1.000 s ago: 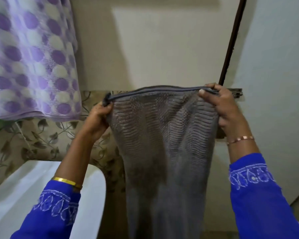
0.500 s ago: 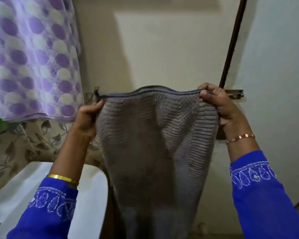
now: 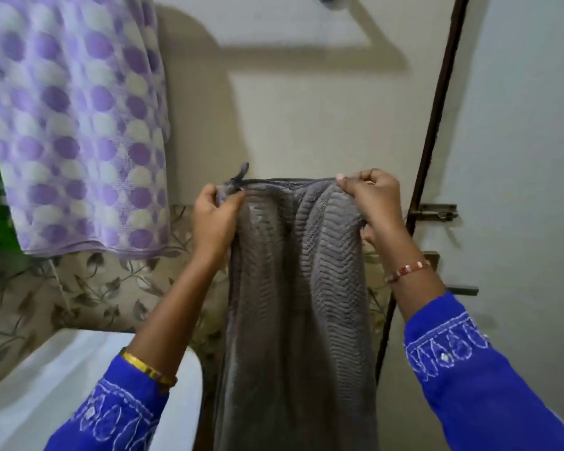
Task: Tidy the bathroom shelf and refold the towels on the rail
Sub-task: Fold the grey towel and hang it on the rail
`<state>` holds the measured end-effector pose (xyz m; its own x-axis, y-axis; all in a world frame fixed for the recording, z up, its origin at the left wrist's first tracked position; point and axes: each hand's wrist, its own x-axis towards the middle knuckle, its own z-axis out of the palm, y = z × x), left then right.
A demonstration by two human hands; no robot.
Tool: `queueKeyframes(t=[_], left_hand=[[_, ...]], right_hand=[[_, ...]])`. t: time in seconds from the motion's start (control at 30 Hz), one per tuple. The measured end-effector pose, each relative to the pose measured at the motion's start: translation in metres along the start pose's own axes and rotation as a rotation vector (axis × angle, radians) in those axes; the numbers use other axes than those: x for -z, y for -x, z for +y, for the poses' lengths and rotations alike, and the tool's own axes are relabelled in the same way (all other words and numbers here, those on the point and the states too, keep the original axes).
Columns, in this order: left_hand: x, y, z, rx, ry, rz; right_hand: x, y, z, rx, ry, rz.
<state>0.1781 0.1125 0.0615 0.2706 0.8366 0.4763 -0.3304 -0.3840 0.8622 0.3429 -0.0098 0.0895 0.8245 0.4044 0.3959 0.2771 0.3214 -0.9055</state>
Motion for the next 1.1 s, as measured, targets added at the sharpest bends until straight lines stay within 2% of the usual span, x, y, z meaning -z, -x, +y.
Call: queueKeyframes(t=[0.17,0.3,0.4,0.47,0.53,0.63,0.7,0.77,0.8,0.83,0.87,0.97,1.03,1.1], left_hand=[[-0.038,0.014,0.044,-0.097,0.035,-0.212],[-0.044,0.009,0.065,-0.099,0.072,-0.356],[-0.043,0.003,0.072,-0.182,-0.058,-0.433],[-0.043,0.000,0.076,-0.190,-0.104,-0.432],[-0.043,-0.006,0.080,-0.171,-0.051,-0.397],[-0.040,-0.013,0.087,-0.103,0.106,-0.309],[-0.039,-0.016,0.087,-0.012,0.232,-0.252],[-0.037,-0.017,0.084,0.055,0.305,-0.231],[-0.036,-0.018,0.083,0.070,0.332,-0.236],[-0.036,-0.018,0.083,0.082,0.363,-0.258],[-0.036,-0.019,0.085,0.094,0.391,-0.292],[-0.037,-0.019,0.093,0.106,0.419,-0.418],[-0.034,-0.023,0.097,0.065,0.414,-0.463],[-0.026,-0.029,0.097,-0.025,0.374,-0.448]], right_hand=[[-0.036,0.013,-0.041,0.202,0.155,-0.102],[-0.043,0.011,-0.070,0.256,0.176,-0.131],[-0.045,0.007,-0.089,0.311,0.197,-0.166],[-0.046,0.006,-0.100,0.365,0.221,-0.226],[-0.046,0.009,-0.109,0.374,0.207,-0.314],[-0.040,0.013,-0.112,0.345,0.033,-0.449],[-0.031,0.013,-0.108,0.476,0.070,-0.339],[-0.021,0.009,-0.094,0.624,0.310,-0.111],[-0.016,0.008,-0.085,0.618,0.402,-0.042],[-0.013,0.008,-0.075,0.540,0.430,-0.048],[-0.010,0.009,-0.067,0.405,0.373,-0.123],[-0.010,0.012,-0.058,-0.002,-0.028,-0.393],[-0.013,0.008,-0.060,-0.025,-0.160,-0.389],[-0.018,0.004,-0.065,0.022,-0.247,-0.294]])
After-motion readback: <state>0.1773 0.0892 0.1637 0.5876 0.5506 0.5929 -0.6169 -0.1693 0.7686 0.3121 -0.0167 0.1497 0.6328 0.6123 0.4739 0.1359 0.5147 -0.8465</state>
